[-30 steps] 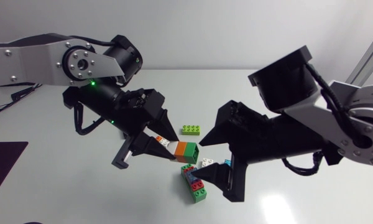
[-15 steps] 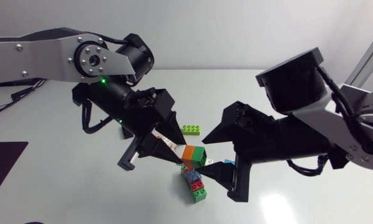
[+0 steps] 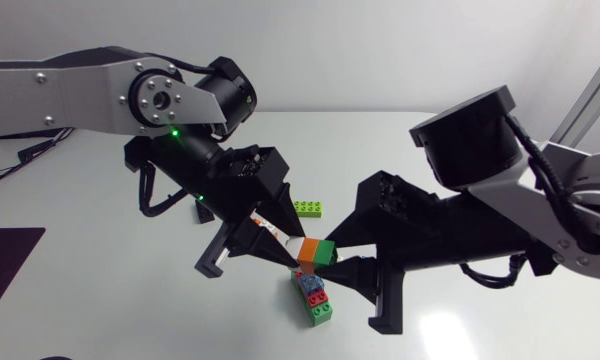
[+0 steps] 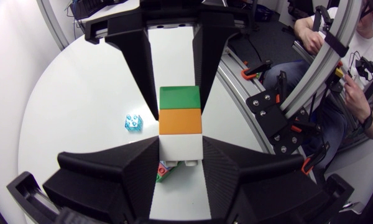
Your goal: Separate the duplo bricks
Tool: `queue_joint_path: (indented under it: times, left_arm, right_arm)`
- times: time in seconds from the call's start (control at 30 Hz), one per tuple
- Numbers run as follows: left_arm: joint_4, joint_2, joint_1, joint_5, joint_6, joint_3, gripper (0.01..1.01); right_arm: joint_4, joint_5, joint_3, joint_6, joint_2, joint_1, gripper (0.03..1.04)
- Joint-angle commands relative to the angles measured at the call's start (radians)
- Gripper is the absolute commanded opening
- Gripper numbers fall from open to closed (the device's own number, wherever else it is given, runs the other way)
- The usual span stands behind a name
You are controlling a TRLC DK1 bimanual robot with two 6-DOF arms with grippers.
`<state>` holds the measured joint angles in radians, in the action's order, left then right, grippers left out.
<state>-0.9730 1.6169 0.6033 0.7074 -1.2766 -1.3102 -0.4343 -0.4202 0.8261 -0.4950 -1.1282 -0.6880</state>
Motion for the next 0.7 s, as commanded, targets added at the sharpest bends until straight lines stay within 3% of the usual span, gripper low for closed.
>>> queue_joint_path:
  times: [0.0,0.23,0.37,0.67]
  left_arm:
    - [-0.016,0.017,0.001,0.012,0.019,-0.024,0.230]
    - [-0.018,0.015,0.001,0.014,0.020,-0.018,0.270]
    - [-0.033,0.009,0.001,0.014,0.016,-0.017,0.518]
    - [-0.033,0.009,-0.008,0.014,0.011,-0.004,0.464]
  right_arm:
    - [0.009,-0.008,-0.024,-0.020,0.002,-0.004,0.36]
    - [0.014,-0.011,-0.015,-0.014,-0.005,-0.002,0.31]
    - [0.012,-0.011,-0.013,-0.008,-0.001,-0.002,0.31]
    - [-0.011,-0.014,-0.025,-0.010,0.044,0.019,0.31]
